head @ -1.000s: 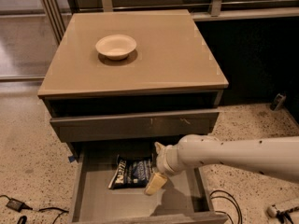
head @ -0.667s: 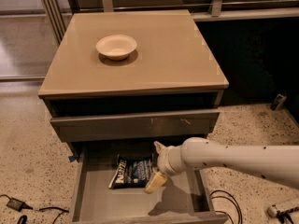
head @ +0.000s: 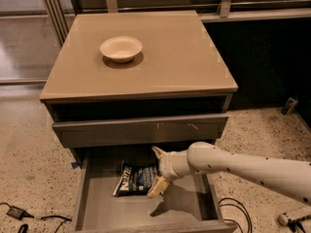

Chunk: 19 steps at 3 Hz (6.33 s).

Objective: Pick blue chip bag from middle drawer and place on counter

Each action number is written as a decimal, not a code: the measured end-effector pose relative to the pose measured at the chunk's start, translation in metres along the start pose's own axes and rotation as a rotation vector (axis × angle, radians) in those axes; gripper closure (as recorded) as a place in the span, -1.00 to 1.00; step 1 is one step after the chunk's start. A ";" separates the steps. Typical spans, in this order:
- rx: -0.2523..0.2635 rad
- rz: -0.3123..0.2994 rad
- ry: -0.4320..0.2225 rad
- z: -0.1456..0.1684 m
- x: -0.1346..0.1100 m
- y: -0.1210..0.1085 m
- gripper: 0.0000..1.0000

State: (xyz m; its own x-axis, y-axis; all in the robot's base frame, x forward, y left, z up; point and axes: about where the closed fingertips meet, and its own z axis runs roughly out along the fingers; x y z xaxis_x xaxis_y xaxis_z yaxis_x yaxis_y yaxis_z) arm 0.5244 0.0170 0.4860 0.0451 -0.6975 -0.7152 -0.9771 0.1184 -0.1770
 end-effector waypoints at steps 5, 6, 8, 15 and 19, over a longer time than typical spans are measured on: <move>-0.068 -0.002 -0.005 0.056 0.050 0.021 -1.00; -0.075 0.001 0.008 0.070 0.062 0.021 -1.00; -0.104 -0.005 0.032 0.104 0.071 0.016 -1.00; -0.193 0.033 0.031 0.098 0.050 0.046 1.00; -0.070 -0.124 -0.106 -0.095 -0.035 0.014 1.00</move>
Offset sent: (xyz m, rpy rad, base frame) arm 0.0016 0.0014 -0.0093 0.0034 0.0037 0.0425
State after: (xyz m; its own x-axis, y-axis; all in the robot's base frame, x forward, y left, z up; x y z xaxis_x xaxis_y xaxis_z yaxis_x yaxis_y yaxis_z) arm 0.4892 -0.0241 0.5728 0.1841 -0.6247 -0.7588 -0.9747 -0.0162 -0.2231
